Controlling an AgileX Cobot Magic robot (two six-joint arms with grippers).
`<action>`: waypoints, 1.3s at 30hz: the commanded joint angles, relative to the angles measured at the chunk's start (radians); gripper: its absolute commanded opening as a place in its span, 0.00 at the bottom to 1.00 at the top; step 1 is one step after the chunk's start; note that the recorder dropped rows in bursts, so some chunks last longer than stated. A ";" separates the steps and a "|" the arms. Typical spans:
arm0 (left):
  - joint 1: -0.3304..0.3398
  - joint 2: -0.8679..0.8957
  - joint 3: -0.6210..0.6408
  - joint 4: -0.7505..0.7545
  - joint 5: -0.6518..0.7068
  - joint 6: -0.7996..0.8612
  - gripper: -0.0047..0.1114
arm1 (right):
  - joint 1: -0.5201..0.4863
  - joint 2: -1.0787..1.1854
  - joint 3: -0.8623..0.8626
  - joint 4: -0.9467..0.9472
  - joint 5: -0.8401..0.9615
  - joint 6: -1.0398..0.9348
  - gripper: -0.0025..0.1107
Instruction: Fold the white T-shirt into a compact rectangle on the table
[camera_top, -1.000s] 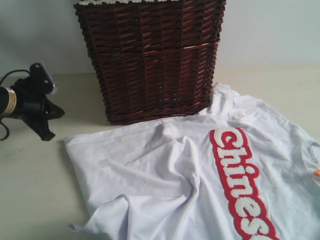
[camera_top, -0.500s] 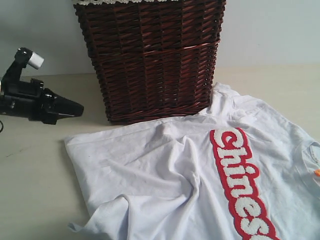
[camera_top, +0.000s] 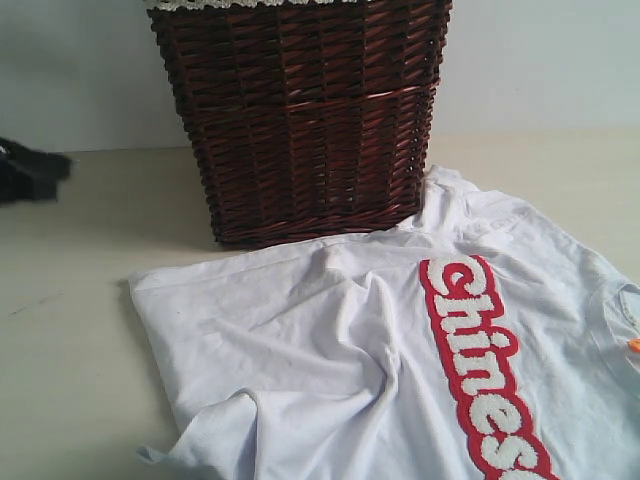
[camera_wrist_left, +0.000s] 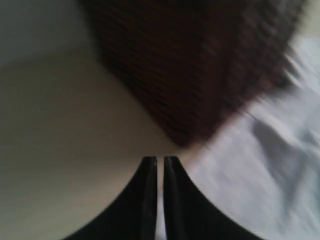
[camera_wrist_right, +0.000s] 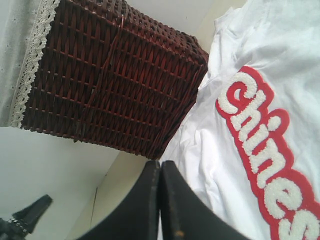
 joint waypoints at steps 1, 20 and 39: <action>0.006 -0.187 -0.023 -0.162 0.328 -0.021 0.04 | 0.000 -0.006 0.005 0.000 -0.011 -0.004 0.02; 0.006 -0.872 0.543 0.127 0.286 -0.451 0.04 | 0.000 -0.006 0.005 0.000 -0.011 -0.004 0.02; -0.028 -0.586 0.366 -1.044 0.116 1.254 0.04 | 0.000 -0.006 0.005 -0.003 -0.011 -0.004 0.02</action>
